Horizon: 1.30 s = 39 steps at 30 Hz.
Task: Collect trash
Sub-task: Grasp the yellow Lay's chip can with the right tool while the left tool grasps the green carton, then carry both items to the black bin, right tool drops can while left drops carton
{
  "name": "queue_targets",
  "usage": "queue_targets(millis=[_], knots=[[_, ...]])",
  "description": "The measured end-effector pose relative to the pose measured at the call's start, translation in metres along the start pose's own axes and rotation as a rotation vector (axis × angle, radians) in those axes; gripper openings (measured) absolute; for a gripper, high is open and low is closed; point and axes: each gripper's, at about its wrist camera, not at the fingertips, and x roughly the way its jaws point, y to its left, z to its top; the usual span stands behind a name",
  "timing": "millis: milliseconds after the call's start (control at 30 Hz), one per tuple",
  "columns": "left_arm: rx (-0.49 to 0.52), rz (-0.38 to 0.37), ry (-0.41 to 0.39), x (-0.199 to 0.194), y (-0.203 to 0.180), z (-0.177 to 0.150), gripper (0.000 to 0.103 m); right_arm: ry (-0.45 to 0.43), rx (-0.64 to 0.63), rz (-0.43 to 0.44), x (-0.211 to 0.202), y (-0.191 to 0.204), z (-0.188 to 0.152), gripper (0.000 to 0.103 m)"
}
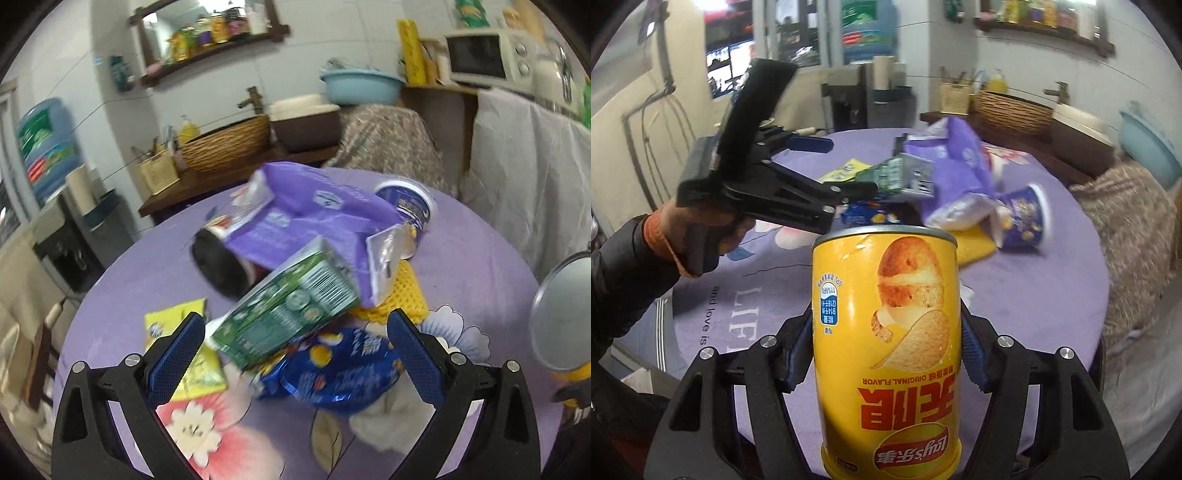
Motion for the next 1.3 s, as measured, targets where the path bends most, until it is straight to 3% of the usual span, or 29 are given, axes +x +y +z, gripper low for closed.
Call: queue_targets(millis=[67,300,633,800,1067,1300], knots=[[0.049,0.046,0.028,0.013,-0.009,0.005,0.097,-0.003,0.031,-0.009,-0.003,-0.010,-0.006,0.066],[0.100,0.123,0.100,0.043,-0.011,0.009,0.076,-0.002,0.097,-0.018,-0.006,-0.037,-0.029,0.066],[0.215,0.246,0.053,0.044,-0.022,0.014,0.054,-0.034,0.154,-0.020,-0.009,-0.053,-0.045,0.066],[0.174,0.271,0.019,0.032,-0.008,0.021,0.049,-0.049,0.187,-0.021,-0.011,-0.064,-0.050,0.066],[-0.036,0.232,-0.016,0.006,0.034,0.023,0.049,-0.083,0.230,-0.024,-0.015,-0.077,-0.058,0.066],[-0.083,0.279,-0.104,-0.030,0.045,0.027,0.049,-0.132,0.305,-0.008,-0.019,-0.099,-0.067,0.066]])
